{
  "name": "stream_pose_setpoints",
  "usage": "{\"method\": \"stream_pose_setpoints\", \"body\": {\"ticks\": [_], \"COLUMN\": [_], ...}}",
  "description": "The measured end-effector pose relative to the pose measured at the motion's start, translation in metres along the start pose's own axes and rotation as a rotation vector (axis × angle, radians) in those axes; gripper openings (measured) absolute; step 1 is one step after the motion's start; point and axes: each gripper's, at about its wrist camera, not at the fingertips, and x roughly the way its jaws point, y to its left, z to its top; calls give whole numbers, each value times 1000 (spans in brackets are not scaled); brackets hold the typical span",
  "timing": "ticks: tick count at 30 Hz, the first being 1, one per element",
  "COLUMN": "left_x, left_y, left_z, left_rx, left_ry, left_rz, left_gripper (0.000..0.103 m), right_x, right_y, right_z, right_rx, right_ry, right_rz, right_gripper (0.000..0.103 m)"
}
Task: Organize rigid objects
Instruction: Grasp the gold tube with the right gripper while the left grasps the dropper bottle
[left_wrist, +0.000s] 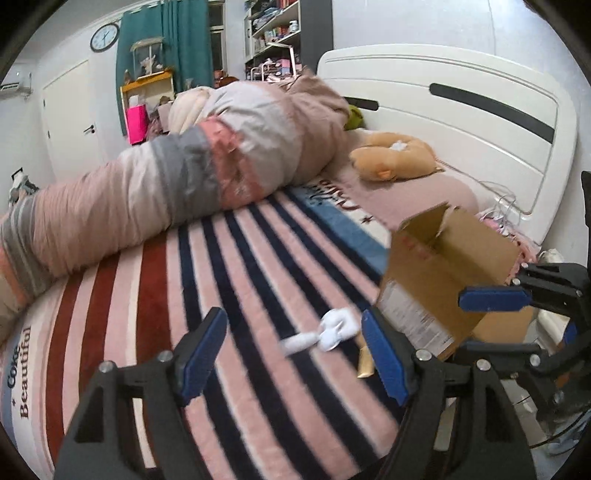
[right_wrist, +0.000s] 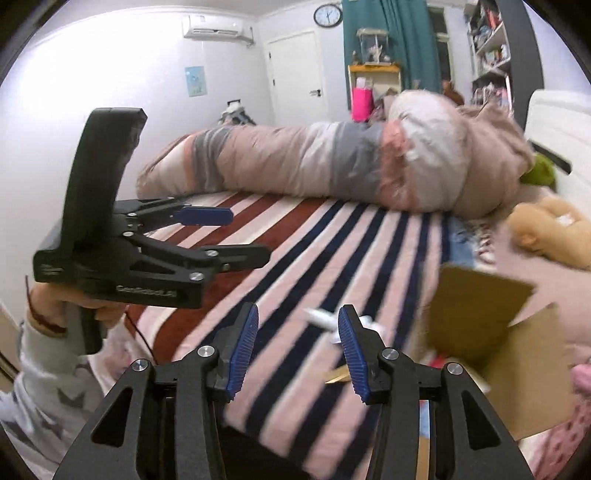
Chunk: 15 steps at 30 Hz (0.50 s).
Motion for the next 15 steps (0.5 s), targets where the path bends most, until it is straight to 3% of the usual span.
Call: {"method": "stream_pose_setpoints", "body": {"ticks": [5,15], "left_x": [38,146], "left_y": [32,38], "left_z": [-34,-61], "left_rx": [-22,3], "left_ry": [54,160], "left_rz": [-44,-214], "left_gripper": [73,72], "right_x": [46,139], "right_y": [10,-45], "right_z": [-20,-67], "right_rx": [79,354], "right_ry": [62,216], "right_rz": [-22,-200], "right_gripper": [41,41]}}
